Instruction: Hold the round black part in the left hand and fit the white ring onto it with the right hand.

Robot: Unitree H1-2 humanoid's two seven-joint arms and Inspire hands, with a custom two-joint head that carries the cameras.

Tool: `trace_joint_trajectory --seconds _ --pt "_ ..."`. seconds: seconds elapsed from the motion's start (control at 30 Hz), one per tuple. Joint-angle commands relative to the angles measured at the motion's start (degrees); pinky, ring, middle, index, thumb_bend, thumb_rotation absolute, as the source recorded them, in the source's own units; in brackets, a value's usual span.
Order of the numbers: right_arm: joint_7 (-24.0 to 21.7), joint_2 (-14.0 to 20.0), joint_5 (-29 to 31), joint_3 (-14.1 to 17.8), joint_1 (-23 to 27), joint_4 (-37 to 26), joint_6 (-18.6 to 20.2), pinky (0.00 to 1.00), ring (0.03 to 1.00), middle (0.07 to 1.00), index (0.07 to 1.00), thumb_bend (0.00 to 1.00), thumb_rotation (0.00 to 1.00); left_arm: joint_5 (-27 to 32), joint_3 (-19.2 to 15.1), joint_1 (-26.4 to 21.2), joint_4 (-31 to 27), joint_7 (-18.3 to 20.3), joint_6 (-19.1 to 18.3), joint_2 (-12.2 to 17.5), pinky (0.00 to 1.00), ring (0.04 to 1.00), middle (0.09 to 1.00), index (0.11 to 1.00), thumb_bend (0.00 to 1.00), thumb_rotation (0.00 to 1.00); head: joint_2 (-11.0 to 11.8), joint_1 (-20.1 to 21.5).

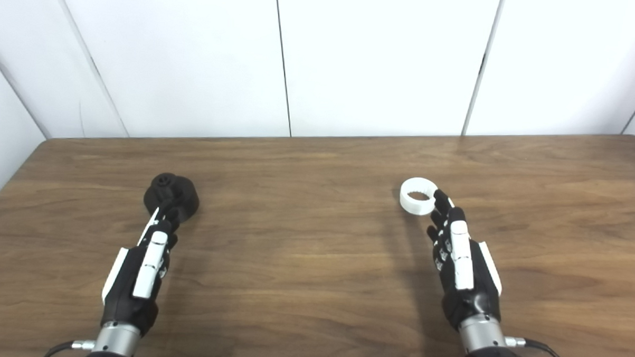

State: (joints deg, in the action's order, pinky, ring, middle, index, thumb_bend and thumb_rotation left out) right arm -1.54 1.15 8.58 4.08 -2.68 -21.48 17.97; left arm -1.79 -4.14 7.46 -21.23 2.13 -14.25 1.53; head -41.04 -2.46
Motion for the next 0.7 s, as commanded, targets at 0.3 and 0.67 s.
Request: trace_joint_trajectory --seconds 0.3,0.67 --pt "-0.96 1.15 0.76 0.08 -0.07 -2.01 0.40 1.00 1.000 0.994 0.954 0.52 1.00 -0.69 0.20 1.65 -2.95 -1.08 1.25 -0.14 1.00 1.000 1.000 1.000 0.56 0.88 -0.03 -0.40" --pt "-1.37 1.45 0.55 -0.11 -0.08 -2.25 0.37 1.00 1.000 0.988 0.950 0.52 1.00 -0.72 0.27 1.51 -3.78 -1.11 -0.26 -0.05 1.00 1.000 1.000 1.000 0.54 0.82 -0.12 -0.80"
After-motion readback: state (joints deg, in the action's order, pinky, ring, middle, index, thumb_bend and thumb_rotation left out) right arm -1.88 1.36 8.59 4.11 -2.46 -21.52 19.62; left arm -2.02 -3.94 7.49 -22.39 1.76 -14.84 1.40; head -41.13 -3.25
